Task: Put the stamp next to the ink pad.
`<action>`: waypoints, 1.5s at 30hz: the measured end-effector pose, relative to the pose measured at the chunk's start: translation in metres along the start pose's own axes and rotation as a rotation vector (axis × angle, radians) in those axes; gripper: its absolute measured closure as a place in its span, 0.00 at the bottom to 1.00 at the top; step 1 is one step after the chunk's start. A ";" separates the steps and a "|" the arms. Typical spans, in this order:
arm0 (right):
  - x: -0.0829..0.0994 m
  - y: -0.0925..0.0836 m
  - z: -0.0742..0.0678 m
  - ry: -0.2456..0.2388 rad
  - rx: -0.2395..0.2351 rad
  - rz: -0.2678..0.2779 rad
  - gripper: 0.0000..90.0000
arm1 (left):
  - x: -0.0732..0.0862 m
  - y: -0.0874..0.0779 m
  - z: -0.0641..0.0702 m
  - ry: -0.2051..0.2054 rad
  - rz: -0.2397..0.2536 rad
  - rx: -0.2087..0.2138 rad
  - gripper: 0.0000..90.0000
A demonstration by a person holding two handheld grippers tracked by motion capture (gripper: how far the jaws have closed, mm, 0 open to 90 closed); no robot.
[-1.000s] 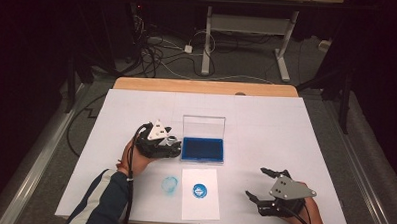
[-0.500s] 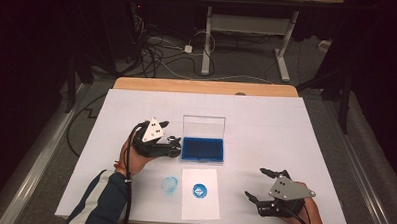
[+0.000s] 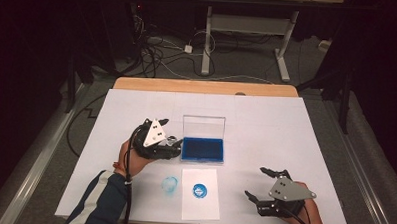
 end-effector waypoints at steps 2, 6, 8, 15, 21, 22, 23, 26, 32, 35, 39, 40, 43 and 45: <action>0.000 0.000 0.000 -0.002 0.002 0.000 0.22 | -0.001 -0.001 0.001 0.000 0.002 0.004 0.22; 0.000 -0.001 0.001 0.001 0.009 0.004 0.22 | -0.003 -0.004 0.004 0.015 0.005 0.006 0.22; -0.001 -0.001 0.002 0.003 0.011 0.006 0.22 | -0.005 -0.005 0.005 0.016 0.009 0.009 0.22; -0.001 -0.001 0.003 0.004 0.023 0.011 0.22 | -0.008 -0.010 0.011 0.029 0.016 0.022 0.22; -0.001 -0.002 0.004 0.004 0.030 0.012 0.22 | -0.012 -0.015 0.015 0.040 0.025 0.025 0.22; -0.001 -0.002 0.005 0.004 0.031 0.011 0.22 | -0.013 -0.016 0.016 0.039 0.029 0.028 0.22; -0.001 -0.002 0.005 0.004 0.033 0.011 0.22 | -0.013 -0.017 0.016 0.036 0.031 0.028 0.22; -0.001 -0.002 0.005 0.002 0.036 0.010 0.22 | -0.014 -0.020 0.017 0.033 0.032 0.018 0.17; -0.004 -0.005 0.006 0.003 0.045 0.032 0.22 | -0.016 -0.026 0.021 0.049 0.037 0.023 0.17; -0.005 -0.006 0.007 0.003 0.053 0.036 0.22 | -0.016 -0.029 0.023 0.054 0.038 0.025 0.17; -0.004 -0.006 0.008 -0.002 0.062 0.036 0.22 | -0.017 -0.033 0.025 0.058 0.045 0.027 0.17; -0.004 -0.006 0.008 -0.003 0.066 0.036 0.22 | -0.017 -0.034 0.026 0.061 0.046 0.030 0.17; -0.004 -0.007 0.010 0.001 0.074 0.038 0.22 | -0.016 -0.037 0.028 0.067 0.043 0.026 0.17; -0.005 -0.008 0.011 0.000 0.080 0.041 0.22 | -0.015 -0.038 0.030 0.073 0.041 0.023 0.17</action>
Point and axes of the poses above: each handheld gripper's, and its own axes: y roughly forward along the jaws, x roughly out of its underside, z roughly to its right, the point moved 10 cm from there along y, roughly forward along the jaws, and after that the axes turned 1 degree about y, right-handed, at the moved point
